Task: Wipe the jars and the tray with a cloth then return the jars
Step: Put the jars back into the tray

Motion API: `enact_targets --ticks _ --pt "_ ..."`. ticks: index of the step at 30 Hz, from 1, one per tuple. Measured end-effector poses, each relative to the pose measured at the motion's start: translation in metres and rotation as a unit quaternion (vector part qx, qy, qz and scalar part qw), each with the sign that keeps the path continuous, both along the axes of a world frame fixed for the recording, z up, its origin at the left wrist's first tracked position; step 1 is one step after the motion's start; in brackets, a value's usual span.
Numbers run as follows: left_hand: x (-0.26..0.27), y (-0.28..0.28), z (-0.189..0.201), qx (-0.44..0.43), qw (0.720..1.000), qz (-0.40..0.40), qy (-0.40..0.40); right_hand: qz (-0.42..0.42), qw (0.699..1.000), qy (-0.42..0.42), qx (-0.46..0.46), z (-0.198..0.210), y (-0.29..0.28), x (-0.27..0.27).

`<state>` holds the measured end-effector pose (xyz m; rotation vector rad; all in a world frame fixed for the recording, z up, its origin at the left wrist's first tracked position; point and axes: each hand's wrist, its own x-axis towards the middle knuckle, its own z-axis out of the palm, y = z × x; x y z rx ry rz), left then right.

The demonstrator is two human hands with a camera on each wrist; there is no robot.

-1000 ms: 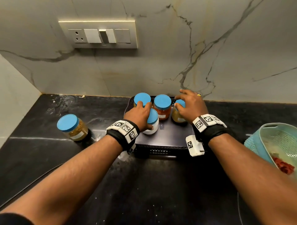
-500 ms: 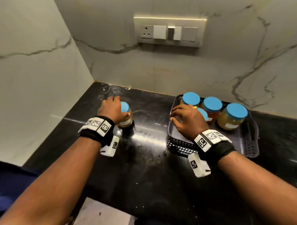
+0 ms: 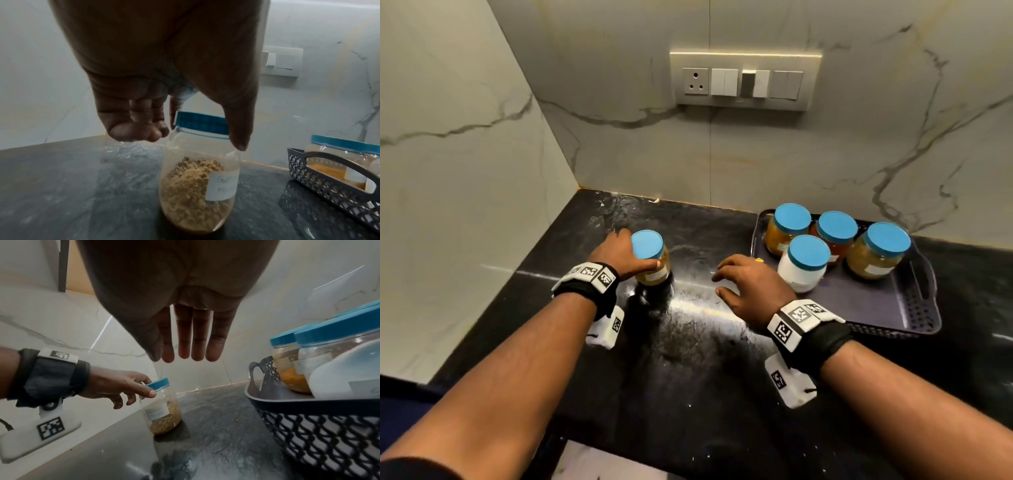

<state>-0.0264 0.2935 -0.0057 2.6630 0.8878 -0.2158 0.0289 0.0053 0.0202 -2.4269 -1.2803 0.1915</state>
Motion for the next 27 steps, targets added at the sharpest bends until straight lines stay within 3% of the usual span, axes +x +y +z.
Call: enact_targets --ticks 5,8,10,14,17,21,24,27 --pt "-0.017 -0.025 0.02 0.026 0.999 -0.019 -0.032 0.006 1.0 -0.001 0.017 0.008 0.013 -0.006" --pt "-0.022 -0.052 0.044 0.026 0.995 -0.059 -0.07 0.016 0.999 0.029 -0.026 0.009 0.02 -0.002" --pt "-0.023 -0.074 0.065 0.002 0.991 -0.095 -0.091 0.026 0.998 0.058 -0.008 0.015 0.017 0.001" --pt "-0.02 -0.125 0.102 -0.068 0.972 -0.19 -0.119 -0.011 0.986 0.115 0.124 0.03 -0.026 0.007" --pt "-0.008 -0.166 0.114 -0.066 0.951 -0.277 -0.121 -0.032 0.98 0.099 0.167 0.042 -0.071 0.015" --pt "0.02 -0.211 0.118 -0.1 0.919 -0.346 -0.161 -0.061 0.983 0.073 0.158 0.059 -0.127 0.031" --pt "0.042 -0.237 0.115 -0.121 0.9 -0.384 -0.164 -0.131 0.983 0.063 0.116 0.067 -0.159 0.045" --pt "0.064 -0.247 0.103 -0.14 0.91 -0.359 -0.154 -0.221 0.97 0.062 0.081 0.06 -0.187 0.071"
